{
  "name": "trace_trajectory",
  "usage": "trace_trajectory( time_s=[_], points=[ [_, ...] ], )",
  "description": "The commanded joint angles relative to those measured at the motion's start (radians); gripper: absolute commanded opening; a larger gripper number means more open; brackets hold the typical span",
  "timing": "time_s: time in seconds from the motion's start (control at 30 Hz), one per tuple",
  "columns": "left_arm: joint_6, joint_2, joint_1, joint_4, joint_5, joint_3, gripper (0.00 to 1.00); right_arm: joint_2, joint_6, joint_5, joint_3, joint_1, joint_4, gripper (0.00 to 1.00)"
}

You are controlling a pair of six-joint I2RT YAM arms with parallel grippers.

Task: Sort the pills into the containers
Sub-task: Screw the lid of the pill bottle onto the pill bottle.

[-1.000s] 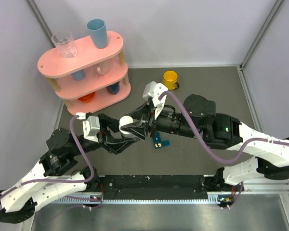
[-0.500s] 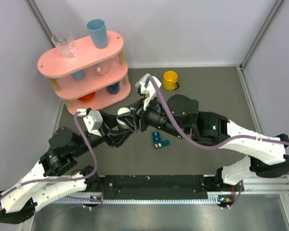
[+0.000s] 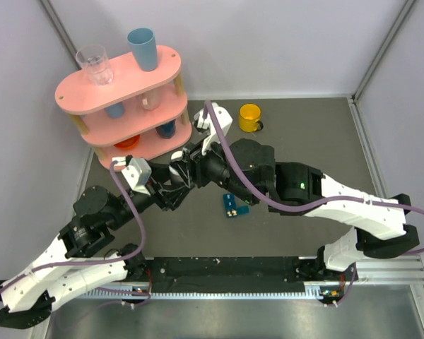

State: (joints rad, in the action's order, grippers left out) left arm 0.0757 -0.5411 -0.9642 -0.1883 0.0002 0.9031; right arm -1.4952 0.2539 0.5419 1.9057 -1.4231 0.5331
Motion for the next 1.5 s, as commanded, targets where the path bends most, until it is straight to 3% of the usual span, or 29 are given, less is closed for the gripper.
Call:
trace_trajectory(
  time_s=[0.0, 0.1, 0.3, 0.47, 0.9, 1.0, 1.27, 1.47],
  points=[
    [-0.028, 0.013, -0.013, 0.214, 0.081, 0.034, 0.0, -0.028, -0.024, 0.037, -0.002, 0.0, 0.104, 0.54],
    [-0.021, 0.013, -0.013, 0.224, 0.096, 0.025, 0.0, -0.011, -0.042, 0.021, -0.013, -0.002, 0.087, 0.66],
    [-0.001, 0.006, -0.013, 0.248, 0.112, 0.0, 0.0, 0.026, -0.073, -0.023, -0.034, -0.005, 0.051, 0.77],
    [0.009, 0.006, -0.013, 0.245, 0.11, -0.009, 0.0, 0.113, -0.097, -0.071, -0.076, -0.01, 0.015, 0.81],
    [0.035, 0.006, -0.013, 0.248, 0.139, -0.041, 0.0, 0.374, -0.186, -0.419, -0.227, -0.008, -0.065, 0.86],
    [0.039, 0.003, -0.013, 0.239, 0.24, -0.033, 0.0, 0.417, -0.235, -0.499, -0.261, -0.008, -0.077, 0.85],
    [0.142, -0.077, -0.013, 0.341, 0.81, 0.003, 0.0, 0.474, -0.367, -0.778, -0.324, -0.008, -0.09, 0.76],
    [0.174, -0.118, -0.013, 0.371, 0.906, 0.017, 0.0, 0.441, -0.38, -0.855, -0.333, -0.008, -0.133, 0.73]
  ],
)
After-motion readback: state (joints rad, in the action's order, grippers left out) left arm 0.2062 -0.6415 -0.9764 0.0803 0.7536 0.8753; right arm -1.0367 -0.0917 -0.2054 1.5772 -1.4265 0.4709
